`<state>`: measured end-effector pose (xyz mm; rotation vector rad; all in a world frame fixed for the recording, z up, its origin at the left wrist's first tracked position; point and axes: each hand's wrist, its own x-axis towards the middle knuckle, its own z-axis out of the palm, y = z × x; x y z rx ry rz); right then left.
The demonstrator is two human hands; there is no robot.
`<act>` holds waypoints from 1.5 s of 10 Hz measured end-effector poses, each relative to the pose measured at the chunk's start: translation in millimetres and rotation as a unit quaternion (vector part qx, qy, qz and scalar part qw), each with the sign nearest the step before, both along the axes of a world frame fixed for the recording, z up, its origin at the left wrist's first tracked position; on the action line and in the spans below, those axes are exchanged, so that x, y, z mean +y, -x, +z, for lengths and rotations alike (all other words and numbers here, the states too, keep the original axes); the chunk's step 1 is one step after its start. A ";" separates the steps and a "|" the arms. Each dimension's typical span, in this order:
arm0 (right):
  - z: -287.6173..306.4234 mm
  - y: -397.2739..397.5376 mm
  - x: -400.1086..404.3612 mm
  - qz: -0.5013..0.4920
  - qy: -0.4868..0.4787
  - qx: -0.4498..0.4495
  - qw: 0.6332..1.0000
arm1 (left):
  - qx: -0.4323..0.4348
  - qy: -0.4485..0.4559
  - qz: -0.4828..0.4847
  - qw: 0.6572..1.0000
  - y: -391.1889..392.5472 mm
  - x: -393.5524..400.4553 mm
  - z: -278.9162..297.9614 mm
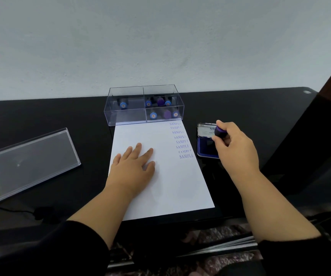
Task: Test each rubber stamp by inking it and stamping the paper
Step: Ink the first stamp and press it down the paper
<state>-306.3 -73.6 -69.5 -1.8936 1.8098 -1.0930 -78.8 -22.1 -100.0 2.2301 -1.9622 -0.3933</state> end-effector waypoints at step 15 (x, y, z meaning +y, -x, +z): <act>-13.8 -28.6 17.8 0.094 0.009 -0.036 0.995 | 0.001 -0.001 0.000 1.000 -0.7 0.0 -0.1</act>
